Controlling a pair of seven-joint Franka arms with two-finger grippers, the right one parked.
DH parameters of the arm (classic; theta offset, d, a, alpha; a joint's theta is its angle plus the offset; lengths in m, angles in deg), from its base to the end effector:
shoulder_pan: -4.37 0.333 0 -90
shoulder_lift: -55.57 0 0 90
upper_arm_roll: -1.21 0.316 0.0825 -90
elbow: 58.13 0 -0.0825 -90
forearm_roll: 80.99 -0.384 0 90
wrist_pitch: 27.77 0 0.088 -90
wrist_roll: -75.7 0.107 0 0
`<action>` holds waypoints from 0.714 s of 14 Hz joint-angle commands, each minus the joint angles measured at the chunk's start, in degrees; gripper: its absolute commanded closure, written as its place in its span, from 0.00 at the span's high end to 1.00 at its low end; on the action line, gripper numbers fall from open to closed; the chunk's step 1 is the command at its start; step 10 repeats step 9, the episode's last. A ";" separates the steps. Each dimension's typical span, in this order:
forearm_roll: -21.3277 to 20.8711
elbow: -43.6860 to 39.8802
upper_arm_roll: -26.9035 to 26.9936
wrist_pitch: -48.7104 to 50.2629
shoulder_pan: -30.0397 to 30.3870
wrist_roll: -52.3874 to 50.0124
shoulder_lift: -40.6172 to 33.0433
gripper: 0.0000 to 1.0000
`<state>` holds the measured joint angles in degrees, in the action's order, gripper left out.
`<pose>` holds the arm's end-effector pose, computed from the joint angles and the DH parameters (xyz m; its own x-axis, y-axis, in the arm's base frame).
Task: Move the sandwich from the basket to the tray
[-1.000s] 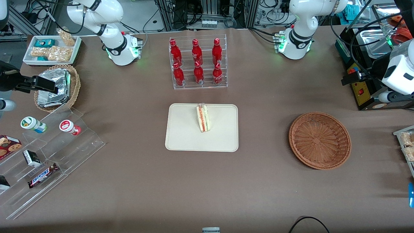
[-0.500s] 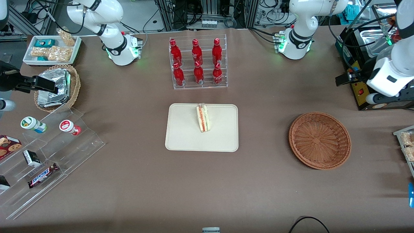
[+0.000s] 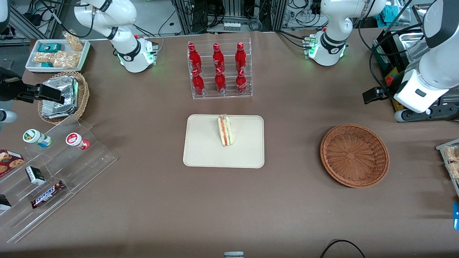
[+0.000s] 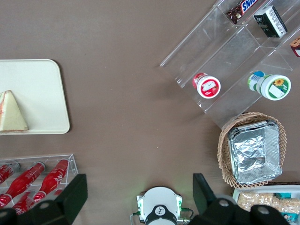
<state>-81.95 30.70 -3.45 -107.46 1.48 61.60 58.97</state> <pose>0.5463 -0.0690 0.5876 0.9710 0.1191 -0.2075 0.1079 -0.9921 -0.0644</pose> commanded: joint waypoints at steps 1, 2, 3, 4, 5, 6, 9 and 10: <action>-1.32 -0.85 0.00 -0.38 -0.62 -0.49 0.30 1.00; -1.67 -0.85 0.00 -0.38 -0.71 -0.31 0.38 1.00; -3.41 -1.03 -0.08 -0.47 -0.80 -0.66 0.73 1.00; -3.60 -1.12 -0.08 -0.38 -0.80 -1.10 1.00 1.00; -3.26 -1.29 0.00 -0.47 -0.71 -1.54 1.09 1.00; -3.25 -1.38 0.00 -0.47 -0.54 -1.63 0.91 1.00; -3.43 -1.30 0.00 -0.47 -0.62 -1.72 1.26 1.00; -3.43 -1.30 0.00 -0.47 -0.62 -1.72 1.26 1.00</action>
